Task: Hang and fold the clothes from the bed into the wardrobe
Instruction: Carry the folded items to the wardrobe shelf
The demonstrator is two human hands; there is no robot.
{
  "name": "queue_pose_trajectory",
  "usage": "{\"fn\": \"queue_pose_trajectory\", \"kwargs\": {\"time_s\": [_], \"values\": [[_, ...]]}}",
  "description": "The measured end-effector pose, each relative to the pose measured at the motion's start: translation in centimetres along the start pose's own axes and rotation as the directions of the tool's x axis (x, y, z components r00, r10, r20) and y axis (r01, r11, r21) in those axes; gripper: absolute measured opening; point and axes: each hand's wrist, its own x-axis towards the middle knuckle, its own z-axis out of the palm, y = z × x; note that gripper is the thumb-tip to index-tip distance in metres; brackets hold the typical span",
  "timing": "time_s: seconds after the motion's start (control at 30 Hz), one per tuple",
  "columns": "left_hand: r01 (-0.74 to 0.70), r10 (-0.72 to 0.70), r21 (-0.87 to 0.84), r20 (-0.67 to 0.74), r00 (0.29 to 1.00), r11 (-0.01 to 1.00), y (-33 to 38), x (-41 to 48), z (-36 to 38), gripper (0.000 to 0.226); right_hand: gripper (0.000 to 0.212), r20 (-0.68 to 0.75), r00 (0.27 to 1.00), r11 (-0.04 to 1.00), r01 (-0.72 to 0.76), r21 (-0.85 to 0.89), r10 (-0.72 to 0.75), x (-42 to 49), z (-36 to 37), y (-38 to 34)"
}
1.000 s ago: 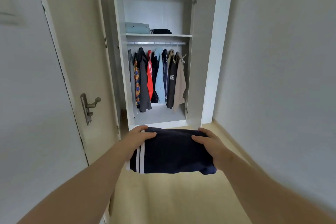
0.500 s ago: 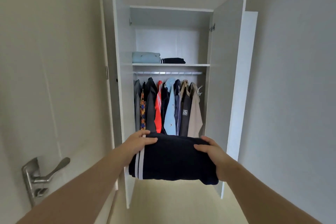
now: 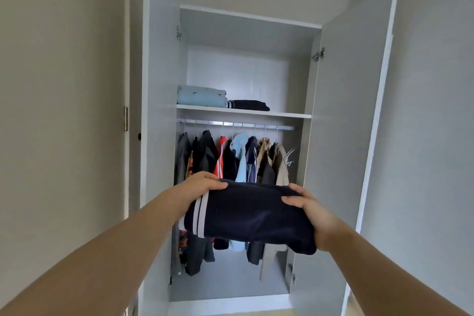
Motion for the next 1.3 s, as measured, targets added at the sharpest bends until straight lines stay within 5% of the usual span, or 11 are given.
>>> {"fn": "queue_pose_trajectory", "kwargs": {"time_s": [0.33,0.4,0.5,0.6,0.7,0.97,1.3], "values": [[-0.150,0.154,-0.119,0.027,0.988,0.982,5.7,20.9,-8.0,0.018,0.048,0.027,0.994,0.975,0.098,0.198,-0.106,21.1,6.6,-8.4],[-0.161,0.170,-0.140,0.050,0.984,0.977,7.1,24.3,-8.4,0.005,0.048,0.027,0.991,0.960,0.117,0.254,-0.128,24.0,6.7,-9.9],[-0.196,0.213,-0.190,0.070,0.975,0.962,9.1,29.4,-8.6,0.043,0.049,0.026,0.986,0.947,0.148,0.285,-0.162,28.3,6.2,-12.2],[-0.256,0.274,-0.179,0.080,0.958,0.950,11.3,33.7,-8.5,0.005,0.046,0.039,0.976,0.934,0.195,0.300,-0.216,32.6,5.4,-14.6],[-0.327,0.340,-0.189,0.043,0.939,0.926,13.4,37.8,-8.1,0.023,0.045,0.074,0.957,0.929,0.250,0.273,-0.280,36.5,4.2,-17.0],[-0.363,0.385,-0.322,0.004,0.923,0.874,20.2,50.1,-5.9,0.019,0.043,0.130,0.891,0.888,0.400,0.226,-0.434,48.0,-0.3,-25.4],[-0.415,0.429,-0.318,-0.029,0.903,0.853,23.3,63.8,-4.7,0.023,0.042,0.184,0.869,0.876,0.410,0.254,-0.460,61.7,-2.9,-29.1]]}}
